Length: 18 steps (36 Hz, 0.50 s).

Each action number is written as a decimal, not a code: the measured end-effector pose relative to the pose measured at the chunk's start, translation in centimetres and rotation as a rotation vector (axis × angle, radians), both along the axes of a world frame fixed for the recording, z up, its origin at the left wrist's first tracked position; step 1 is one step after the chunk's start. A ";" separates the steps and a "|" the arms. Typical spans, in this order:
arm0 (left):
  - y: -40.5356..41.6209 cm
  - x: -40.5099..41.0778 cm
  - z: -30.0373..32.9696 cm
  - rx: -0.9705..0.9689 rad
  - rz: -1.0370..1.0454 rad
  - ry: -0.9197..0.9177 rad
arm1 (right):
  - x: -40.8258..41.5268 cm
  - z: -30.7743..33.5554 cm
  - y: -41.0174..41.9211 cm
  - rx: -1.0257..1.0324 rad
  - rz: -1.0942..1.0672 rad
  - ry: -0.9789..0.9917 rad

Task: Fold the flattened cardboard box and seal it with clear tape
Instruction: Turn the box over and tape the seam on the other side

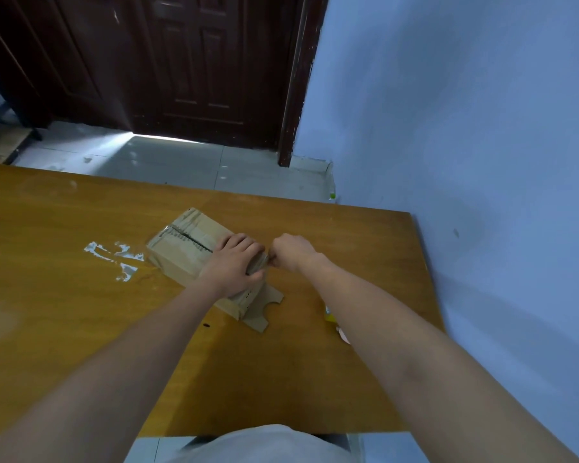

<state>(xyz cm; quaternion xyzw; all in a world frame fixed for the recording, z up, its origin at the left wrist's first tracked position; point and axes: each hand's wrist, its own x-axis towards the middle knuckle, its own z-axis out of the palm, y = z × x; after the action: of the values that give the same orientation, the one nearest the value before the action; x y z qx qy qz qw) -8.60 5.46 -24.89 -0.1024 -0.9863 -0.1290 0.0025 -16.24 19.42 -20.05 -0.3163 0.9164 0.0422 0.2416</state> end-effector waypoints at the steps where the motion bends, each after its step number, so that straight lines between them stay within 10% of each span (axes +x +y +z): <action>1: 0.0 0.0 0.0 0.004 0.000 -0.001 | 0.0 -0.1 0.1 -0.005 -0.009 -0.010; 18: 0.0 0.1 0.0 0.009 -0.004 0.018 | 1.1 -1.1 1.5 -0.127 -0.100 -0.017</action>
<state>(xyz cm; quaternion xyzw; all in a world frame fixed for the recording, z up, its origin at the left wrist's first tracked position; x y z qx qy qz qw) -8.53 5.45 -24.85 -0.1054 -0.9855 -0.1325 0.0118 -15.17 20.93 -21.12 -0.2849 0.9298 -0.0307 0.2308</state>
